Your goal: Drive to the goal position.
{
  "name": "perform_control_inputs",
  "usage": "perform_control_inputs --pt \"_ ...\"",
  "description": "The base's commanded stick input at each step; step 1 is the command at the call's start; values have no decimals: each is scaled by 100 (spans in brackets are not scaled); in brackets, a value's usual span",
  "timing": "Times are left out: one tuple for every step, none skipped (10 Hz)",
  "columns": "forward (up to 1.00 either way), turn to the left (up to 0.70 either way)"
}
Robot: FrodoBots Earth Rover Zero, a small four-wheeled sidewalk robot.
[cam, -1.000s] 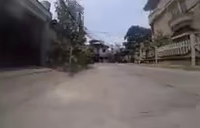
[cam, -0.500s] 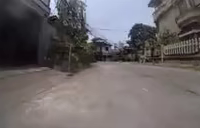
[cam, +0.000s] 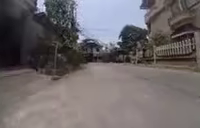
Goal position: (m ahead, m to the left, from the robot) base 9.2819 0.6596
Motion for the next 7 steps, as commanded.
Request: perform_control_inputs --pt "100 -2" --pt "100 -2" --pt "100 -2" --pt "100 -2" --pt "100 -2" --pt "100 -2" --pt "100 -2"
